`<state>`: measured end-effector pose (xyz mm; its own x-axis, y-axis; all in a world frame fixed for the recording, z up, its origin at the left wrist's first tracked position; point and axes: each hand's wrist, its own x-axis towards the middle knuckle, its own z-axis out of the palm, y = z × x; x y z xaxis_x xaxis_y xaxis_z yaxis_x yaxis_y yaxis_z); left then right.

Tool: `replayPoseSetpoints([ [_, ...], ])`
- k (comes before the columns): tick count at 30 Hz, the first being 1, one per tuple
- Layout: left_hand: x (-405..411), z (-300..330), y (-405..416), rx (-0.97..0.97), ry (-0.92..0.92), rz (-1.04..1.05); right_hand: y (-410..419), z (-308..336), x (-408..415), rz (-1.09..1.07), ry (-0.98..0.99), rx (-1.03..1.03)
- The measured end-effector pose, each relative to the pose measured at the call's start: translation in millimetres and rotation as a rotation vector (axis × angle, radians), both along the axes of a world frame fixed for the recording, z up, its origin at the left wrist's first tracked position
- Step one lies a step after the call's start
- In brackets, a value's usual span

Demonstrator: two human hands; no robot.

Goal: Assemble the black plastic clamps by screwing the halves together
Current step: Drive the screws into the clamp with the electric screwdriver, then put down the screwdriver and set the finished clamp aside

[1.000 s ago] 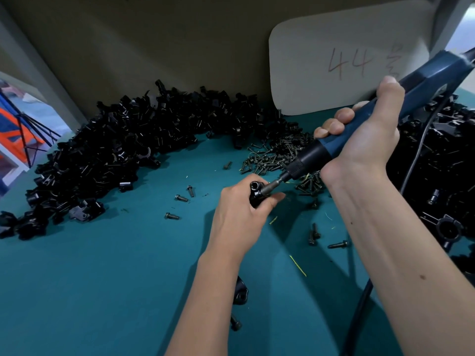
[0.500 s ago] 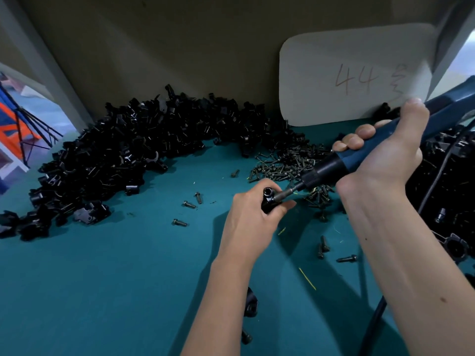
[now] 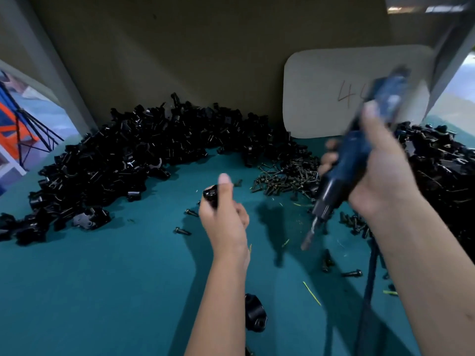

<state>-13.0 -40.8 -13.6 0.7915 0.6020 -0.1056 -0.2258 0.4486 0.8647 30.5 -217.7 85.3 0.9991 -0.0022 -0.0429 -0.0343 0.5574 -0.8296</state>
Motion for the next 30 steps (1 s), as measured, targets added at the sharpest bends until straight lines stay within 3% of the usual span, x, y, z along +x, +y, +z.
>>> replayPoseSetpoints([
  [3,-4,2,5,-0.189,-0.026,-0.05,20,-25,2,0.102,0.023,-0.592],
  [6,-6,4,8,-0.242,-0.042,-0.063,41,-52,-3,0.095,0.001,-0.899],
  [10,-8,7,6,-0.157,-0.037,-0.092,58,-70,-6,-0.012,-0.167,-1.285],
  [16,-10,6,-3,0.187,-0.014,-0.126,56,-57,-10,-0.057,-0.387,-1.342],
  [20,-9,15,-13,0.345,0.01,-0.115,44,-31,-16,0.178,-0.626,-1.16],
  [23,-4,27,-30,0.484,-0.011,-0.112,28,-17,-12,0.158,-0.631,-1.093],
  [26,8,39,-62,0.646,-0.056,-0.083,8,-1,1,0.089,-0.6,-1.171],
  [30,30,65,-109,0.628,-0.122,-0.181,-29,18,15,-0.147,-0.498,-1.238],
])
